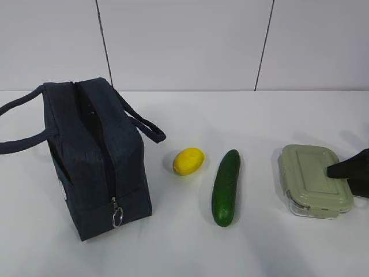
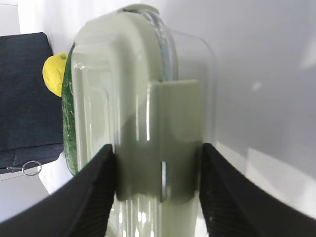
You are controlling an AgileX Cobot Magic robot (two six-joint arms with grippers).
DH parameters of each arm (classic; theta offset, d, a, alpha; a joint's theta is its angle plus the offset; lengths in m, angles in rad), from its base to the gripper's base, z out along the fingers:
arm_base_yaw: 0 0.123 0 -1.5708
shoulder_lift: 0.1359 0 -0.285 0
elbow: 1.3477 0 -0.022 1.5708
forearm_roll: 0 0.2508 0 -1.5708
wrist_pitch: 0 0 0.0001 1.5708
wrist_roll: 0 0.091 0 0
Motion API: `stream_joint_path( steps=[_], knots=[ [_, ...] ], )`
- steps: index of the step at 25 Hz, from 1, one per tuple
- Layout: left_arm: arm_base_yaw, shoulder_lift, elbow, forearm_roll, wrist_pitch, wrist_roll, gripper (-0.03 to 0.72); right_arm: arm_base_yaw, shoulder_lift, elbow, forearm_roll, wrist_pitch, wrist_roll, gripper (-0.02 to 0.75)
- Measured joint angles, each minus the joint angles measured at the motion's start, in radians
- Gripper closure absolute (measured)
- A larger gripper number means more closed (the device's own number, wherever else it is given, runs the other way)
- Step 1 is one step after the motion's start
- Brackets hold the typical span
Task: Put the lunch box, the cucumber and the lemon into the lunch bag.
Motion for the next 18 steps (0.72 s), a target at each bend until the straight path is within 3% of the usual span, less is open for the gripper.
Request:
stream_joint_path(
  steps=[18],
  knots=[
    [0.0,0.0,0.0,0.0,0.0,0.0,0.445,0.0,0.0,0.0,0.002,0.0,0.0,0.383]
  ],
)
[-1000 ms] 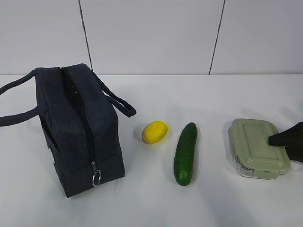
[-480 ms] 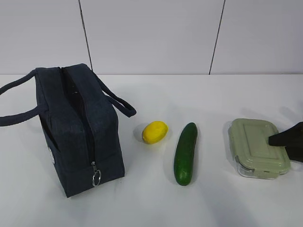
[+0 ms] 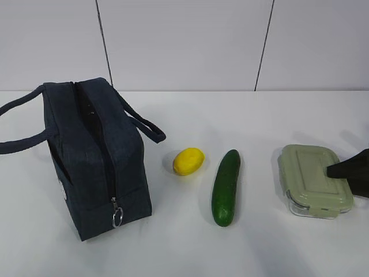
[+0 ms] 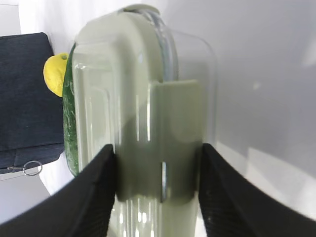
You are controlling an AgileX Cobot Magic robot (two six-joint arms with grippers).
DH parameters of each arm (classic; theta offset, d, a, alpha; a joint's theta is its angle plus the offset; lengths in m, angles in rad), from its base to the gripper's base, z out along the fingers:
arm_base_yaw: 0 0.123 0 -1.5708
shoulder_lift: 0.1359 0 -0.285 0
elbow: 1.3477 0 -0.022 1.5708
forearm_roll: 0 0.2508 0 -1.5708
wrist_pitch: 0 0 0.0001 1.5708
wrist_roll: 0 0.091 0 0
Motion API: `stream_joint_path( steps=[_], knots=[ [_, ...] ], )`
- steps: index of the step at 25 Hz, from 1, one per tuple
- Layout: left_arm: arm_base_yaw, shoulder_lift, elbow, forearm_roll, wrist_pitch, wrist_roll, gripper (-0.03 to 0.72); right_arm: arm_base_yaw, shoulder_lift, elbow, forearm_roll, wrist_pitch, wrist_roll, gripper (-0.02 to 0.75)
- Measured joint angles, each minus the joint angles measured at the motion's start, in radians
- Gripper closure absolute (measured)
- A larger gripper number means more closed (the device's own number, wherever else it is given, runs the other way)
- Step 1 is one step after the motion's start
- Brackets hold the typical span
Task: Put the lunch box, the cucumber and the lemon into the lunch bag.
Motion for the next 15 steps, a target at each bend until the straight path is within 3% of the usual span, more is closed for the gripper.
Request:
stream_joint_path(
  steps=[15],
  knots=[
    [0.0,0.0,0.0,0.0,0.0,0.0,0.445,0.0,0.0,0.0,0.002,0.0,0.016,0.39]
  ],
)
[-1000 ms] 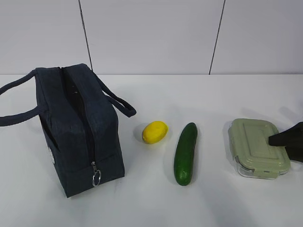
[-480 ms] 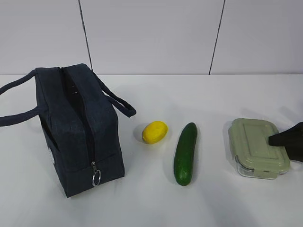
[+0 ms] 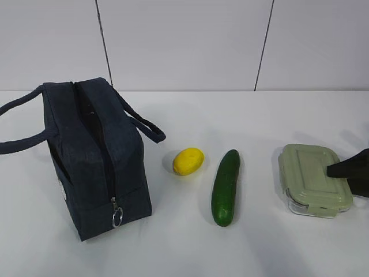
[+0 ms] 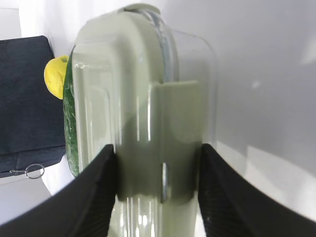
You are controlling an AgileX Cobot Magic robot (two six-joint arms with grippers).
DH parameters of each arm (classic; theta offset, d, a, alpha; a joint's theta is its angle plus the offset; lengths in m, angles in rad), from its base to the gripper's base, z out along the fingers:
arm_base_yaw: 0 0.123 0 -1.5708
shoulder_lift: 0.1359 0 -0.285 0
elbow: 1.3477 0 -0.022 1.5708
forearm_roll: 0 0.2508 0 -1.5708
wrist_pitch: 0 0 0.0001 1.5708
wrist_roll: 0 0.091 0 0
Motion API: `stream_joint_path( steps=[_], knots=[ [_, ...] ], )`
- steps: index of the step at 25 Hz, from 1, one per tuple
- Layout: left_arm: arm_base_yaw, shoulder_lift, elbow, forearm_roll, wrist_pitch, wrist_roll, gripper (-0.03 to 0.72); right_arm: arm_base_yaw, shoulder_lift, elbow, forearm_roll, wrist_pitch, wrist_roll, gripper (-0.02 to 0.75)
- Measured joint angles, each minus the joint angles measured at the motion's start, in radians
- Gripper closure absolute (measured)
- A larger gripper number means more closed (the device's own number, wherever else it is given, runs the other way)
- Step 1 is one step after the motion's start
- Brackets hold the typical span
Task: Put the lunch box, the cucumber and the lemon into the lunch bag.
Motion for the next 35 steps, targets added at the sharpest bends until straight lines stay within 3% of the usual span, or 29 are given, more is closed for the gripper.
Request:
stream_joint_path(
  steps=[16,25,35],
  knots=[
    [0.0,0.0,0.0,0.0,0.0,0.0,0.445,0.004,-0.039,0.0,0.005,-0.023,0.05,0.391],
    [0.0,0.0,0.0,0.0,0.0,0.0,0.445,0.124,-0.039,0.0,0.006,-0.027,0.057,0.391],
    [0.0,0.004,0.0,-0.018,0.0,0.0,0.445,0.141,-0.105,0.002,0.02,-0.027,0.065,0.391]
  ],
)
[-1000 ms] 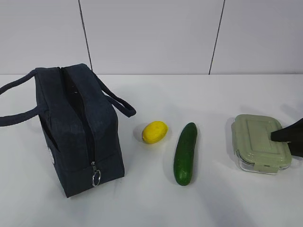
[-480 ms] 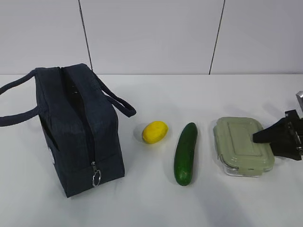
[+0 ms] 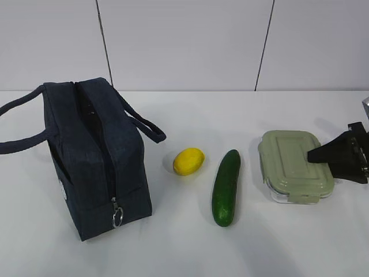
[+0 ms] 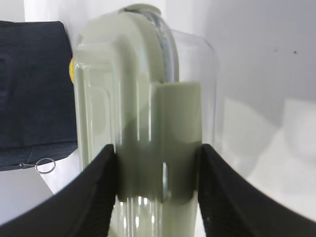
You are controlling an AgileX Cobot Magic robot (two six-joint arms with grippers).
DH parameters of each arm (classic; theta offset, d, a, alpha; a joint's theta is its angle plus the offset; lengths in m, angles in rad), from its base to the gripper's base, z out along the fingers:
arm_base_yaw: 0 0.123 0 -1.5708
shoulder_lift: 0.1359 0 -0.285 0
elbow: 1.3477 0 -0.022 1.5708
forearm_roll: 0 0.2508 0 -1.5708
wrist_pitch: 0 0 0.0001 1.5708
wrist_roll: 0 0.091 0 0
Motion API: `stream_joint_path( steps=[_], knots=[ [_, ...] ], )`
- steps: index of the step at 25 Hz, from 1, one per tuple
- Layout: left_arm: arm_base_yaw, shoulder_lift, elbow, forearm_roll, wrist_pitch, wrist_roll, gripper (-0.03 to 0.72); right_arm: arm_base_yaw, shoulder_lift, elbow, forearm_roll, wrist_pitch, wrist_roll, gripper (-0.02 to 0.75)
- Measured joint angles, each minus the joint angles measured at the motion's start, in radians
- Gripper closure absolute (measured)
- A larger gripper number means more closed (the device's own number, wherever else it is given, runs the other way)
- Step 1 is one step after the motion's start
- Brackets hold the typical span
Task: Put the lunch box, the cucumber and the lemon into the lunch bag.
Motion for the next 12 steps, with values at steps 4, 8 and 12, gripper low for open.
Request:
stream_joint_path(
  steps=[4,8,12],
  knots=[
    [0.0,0.05,0.0,-0.019,0.0,0.0,0.445,0.012,-0.032,0.0,0.002,0.0,0.014,0.392],
    [0.0,0.106,0.0,-0.029,0.0,0.0,0.445,0.035,-0.072,0.0,0.004,0.0,0.033,0.392],
    [0.0,0.158,0.0,-0.075,0.0,0.0,0.445,0.05,-0.127,0.0,0.015,0.004,0.046,0.392]
  ],
)
